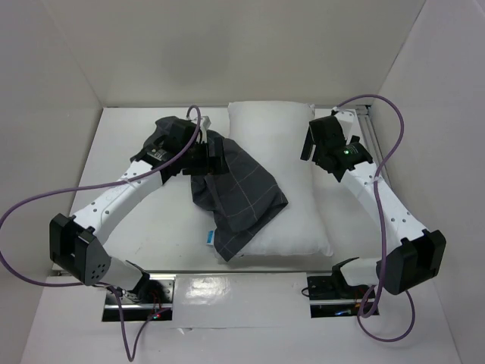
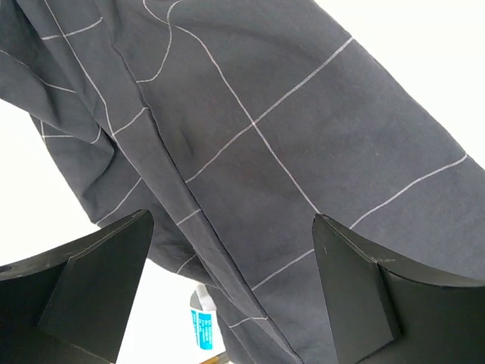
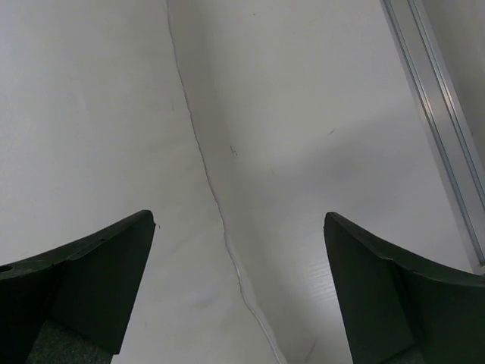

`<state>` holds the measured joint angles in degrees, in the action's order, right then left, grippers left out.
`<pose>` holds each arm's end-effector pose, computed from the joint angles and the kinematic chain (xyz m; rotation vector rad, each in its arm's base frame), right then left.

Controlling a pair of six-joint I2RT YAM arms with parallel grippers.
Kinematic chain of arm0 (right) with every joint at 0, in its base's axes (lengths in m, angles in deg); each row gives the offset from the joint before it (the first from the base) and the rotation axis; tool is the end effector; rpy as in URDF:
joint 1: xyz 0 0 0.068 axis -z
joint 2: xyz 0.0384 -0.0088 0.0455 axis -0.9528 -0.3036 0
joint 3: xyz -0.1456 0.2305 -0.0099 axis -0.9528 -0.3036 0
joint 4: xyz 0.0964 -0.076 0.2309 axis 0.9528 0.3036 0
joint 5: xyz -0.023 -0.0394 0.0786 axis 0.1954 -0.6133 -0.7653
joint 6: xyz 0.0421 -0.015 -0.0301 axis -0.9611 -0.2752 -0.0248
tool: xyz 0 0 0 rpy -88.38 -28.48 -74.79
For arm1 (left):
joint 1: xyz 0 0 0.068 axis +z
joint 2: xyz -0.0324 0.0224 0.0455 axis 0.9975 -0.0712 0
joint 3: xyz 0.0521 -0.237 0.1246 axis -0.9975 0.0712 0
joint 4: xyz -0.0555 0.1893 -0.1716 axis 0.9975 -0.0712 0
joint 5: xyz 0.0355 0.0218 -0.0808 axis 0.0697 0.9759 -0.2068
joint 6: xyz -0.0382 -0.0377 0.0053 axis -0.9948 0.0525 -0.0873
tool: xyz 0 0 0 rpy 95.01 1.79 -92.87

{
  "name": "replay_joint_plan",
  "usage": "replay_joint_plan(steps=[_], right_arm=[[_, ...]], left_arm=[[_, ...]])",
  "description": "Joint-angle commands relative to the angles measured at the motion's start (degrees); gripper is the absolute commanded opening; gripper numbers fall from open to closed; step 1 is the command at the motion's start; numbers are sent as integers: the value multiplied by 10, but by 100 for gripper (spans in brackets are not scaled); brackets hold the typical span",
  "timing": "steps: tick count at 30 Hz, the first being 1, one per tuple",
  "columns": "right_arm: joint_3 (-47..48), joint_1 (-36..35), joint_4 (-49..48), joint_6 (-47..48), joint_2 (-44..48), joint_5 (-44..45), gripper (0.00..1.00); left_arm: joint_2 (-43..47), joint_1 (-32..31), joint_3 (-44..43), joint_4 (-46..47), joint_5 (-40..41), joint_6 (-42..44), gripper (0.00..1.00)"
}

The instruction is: Put the pillow into the pillowcase

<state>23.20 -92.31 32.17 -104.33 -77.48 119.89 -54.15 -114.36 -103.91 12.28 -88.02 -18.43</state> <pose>0.2619 0.0752 0.3458 0.3708 2.2112 -0.2430 0.2797 -0.1537 0.3350 -0.0470 2.3422 -0.6082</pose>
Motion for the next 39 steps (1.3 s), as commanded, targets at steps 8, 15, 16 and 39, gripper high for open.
replay_joint_plan(steps=[8, 15, 16, 39], right_arm=[[7, -4, -25, 19, 22, -68, 100], [-8, -4, -1, 51, 46, -190, 100], [-15, -4, -1, 58, 56, -207, 100], [-56, -8, -19, 21, 58, -190, 0]], left_arm=[[-9, -5, -42, 5, -32, -12, 99], [-37, -11, -52, 10, -63, -22, 99], [-44, -17, -58, 16, -81, -22, 100], [-8, -24, -77, -12, -46, -22, 0]])
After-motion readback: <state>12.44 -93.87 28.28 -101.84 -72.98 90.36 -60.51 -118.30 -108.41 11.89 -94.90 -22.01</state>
